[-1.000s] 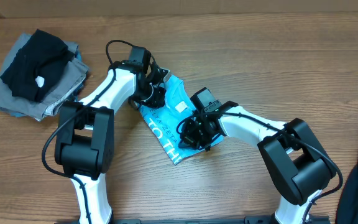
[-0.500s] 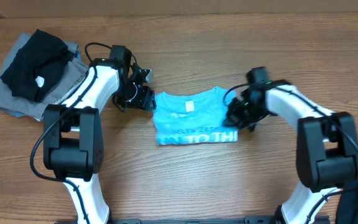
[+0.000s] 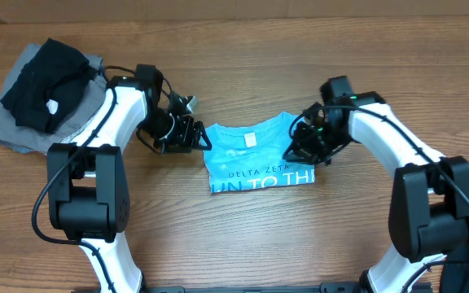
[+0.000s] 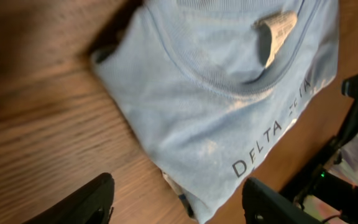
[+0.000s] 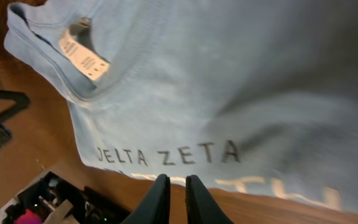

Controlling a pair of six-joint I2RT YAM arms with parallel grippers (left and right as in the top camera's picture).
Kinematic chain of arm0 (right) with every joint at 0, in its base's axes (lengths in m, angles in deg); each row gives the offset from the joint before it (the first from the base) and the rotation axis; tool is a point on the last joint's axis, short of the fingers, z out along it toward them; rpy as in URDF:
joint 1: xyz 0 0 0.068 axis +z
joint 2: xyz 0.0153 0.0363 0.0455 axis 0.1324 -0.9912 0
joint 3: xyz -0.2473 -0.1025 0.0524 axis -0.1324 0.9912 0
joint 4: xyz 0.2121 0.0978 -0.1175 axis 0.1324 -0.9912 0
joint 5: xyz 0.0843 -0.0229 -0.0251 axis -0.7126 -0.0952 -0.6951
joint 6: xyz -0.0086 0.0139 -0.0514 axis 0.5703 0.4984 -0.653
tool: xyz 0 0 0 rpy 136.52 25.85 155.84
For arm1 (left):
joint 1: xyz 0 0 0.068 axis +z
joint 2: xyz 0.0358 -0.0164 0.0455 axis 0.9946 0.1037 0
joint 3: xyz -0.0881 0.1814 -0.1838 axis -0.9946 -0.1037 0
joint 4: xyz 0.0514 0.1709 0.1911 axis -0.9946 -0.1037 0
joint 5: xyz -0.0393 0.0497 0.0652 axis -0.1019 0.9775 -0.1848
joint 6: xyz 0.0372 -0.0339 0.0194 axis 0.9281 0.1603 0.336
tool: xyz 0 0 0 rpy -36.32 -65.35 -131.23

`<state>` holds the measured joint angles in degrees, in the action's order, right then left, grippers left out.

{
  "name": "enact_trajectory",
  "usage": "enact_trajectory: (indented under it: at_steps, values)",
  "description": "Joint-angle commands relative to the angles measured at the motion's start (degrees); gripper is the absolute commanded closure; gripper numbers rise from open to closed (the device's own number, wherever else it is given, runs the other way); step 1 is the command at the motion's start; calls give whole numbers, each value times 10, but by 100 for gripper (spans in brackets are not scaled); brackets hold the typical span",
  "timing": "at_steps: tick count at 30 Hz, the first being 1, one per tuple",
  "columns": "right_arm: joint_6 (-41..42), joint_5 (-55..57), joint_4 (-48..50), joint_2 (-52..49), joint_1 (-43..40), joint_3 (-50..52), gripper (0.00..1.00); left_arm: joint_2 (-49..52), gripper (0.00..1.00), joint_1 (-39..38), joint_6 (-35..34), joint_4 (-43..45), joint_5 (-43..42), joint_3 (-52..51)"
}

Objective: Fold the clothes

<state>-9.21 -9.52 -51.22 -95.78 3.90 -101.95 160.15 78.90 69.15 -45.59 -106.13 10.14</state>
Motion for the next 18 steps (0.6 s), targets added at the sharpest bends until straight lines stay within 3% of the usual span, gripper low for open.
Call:
enact_trajectory:
  at_steps: [1, 8, 16, 18]
  values:
    - [90, 54, 42, 16, 41, 14, 89, -14, 24, -3, -28, 10, -29, -46]
    - [241, 98, 174, 10, 80, 96, 89, -14, 16, -4, -96, 87, -62, -141]
    - [260, 98, 197, 9, 80, 120, 91, -14, 18, -29, -224, 185, -87, -200]
    - [260, 98, 196, 9, 80, 120, 91, -14, 23, -42, -248, 197, -82, -204]
